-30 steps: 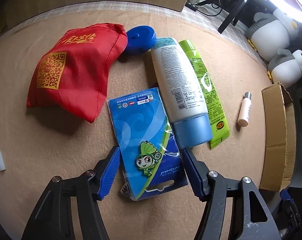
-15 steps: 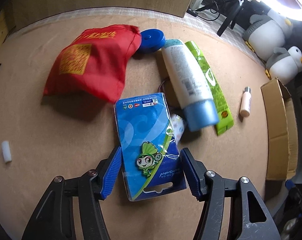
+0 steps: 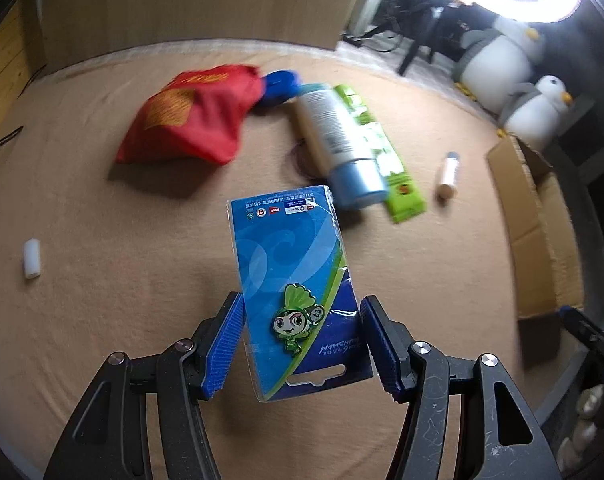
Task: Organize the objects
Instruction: 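Carry the blue tissue pack into the box with the left tool and release, then grasp the white-and-blue lotion bottle with the left tool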
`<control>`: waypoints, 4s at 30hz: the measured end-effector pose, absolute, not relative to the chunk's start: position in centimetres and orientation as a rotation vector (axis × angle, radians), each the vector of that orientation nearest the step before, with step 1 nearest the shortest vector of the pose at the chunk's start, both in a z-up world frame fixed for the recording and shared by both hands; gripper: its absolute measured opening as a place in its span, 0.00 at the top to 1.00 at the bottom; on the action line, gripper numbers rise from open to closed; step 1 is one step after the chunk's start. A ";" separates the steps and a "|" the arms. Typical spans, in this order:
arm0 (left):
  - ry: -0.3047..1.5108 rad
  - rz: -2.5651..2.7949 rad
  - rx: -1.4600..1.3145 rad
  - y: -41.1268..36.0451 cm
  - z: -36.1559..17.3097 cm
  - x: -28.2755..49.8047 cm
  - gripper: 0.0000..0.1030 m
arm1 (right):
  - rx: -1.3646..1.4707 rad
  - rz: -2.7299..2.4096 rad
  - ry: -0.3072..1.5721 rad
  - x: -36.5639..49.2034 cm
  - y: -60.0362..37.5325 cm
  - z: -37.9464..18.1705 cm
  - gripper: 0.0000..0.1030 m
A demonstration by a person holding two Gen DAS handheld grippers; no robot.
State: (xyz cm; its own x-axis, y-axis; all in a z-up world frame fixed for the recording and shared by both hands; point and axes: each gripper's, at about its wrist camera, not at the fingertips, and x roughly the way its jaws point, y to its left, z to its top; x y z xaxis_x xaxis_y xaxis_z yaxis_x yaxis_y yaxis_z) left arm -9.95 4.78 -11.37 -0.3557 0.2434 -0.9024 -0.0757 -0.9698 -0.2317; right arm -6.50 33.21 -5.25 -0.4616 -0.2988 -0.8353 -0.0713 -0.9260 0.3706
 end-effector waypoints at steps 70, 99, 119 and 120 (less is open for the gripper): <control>-0.255 2.439 -1.650 10.8 -10.4 -20.6 0.31 | 1.588 -2.654 -0.326 -4.7 35.2 -5.8 0.45; -0.199 2.437 -1.798 10.6 -15.2 -25.5 0.46 | 1.617 -2.637 -0.338 -4.2 34.5 -6.4 0.45; -0.245 2.309 -1.732 13.2 -15.5 -12.3 0.50 | 1.606 -2.575 -0.325 -5.4 32.4 -7.2 0.44; -0.246 2.298 -1.728 13.5 -15.5 -11.7 0.50 | 1.607 -2.567 -0.322 -5.5 32.2 -7.3 0.44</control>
State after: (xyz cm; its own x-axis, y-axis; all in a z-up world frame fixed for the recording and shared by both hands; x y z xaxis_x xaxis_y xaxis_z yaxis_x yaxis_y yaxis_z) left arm -11.67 13.47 -15.55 -0.2618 0.3023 -0.9166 -0.1012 -0.9531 -0.2854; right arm -5.50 32.18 -7.34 -0.4400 -0.1917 -0.8773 -0.0309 -0.9731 0.2282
